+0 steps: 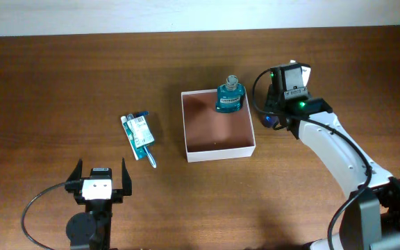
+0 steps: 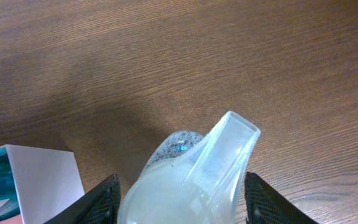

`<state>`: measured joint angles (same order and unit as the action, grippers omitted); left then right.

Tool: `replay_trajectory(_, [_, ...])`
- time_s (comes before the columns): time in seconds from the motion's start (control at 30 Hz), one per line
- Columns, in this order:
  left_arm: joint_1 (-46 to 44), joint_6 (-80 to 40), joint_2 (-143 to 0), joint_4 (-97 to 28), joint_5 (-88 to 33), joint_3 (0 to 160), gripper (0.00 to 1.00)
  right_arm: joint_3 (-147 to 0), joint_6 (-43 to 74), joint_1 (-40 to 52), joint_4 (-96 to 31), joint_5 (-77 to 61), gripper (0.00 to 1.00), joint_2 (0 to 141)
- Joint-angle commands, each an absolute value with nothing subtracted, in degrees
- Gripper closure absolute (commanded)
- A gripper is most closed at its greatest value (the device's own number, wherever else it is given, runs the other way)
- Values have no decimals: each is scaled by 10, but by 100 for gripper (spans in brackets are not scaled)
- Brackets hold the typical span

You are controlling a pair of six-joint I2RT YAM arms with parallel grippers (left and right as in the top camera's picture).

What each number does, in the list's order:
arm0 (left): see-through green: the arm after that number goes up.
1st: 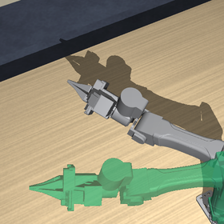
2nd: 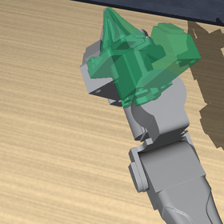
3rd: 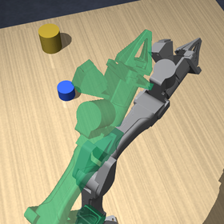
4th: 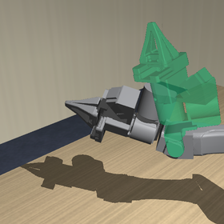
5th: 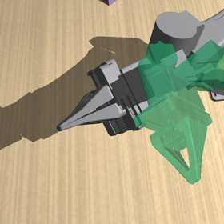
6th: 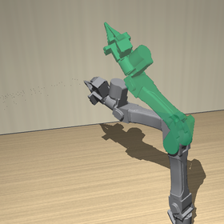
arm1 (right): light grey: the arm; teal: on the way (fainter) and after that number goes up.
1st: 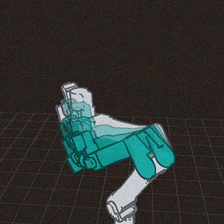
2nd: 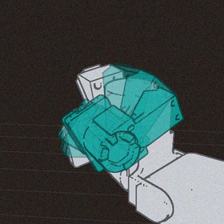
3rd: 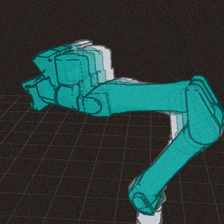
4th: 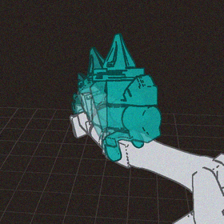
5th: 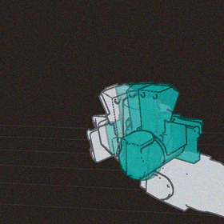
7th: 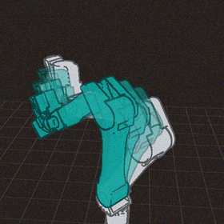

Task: Pack container
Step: 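Grasp the foam soap pump bottle with right gripper and lift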

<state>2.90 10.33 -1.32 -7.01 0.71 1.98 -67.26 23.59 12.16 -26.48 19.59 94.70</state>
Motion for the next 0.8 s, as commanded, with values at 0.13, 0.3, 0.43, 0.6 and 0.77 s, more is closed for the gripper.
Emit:
replay_trajectory(0.13, [26, 113, -10, -68, 11, 16, 1, -665, 228, 124, -261, 192, 66, 950])
replay_trajectory(0.3, [26, 113, -10, -68, 11, 16, 1, -665, 227, 124, -261, 192, 72, 950])
replay_trajectory(0.43, [26, 113, -10, -68, 11, 16, 1, -665, 213, 124, -261, 192, 74, 950])
replay_trajectory(0.6, [26, 113, -10, -68, 11, 16, 1, -665, 184, 124, -261, 193, 75, 948])
replay_trajectory(0.77, [26, 113, -10, -68, 11, 16, 1, -665, 182, 124, -260, 193, 76, 945])
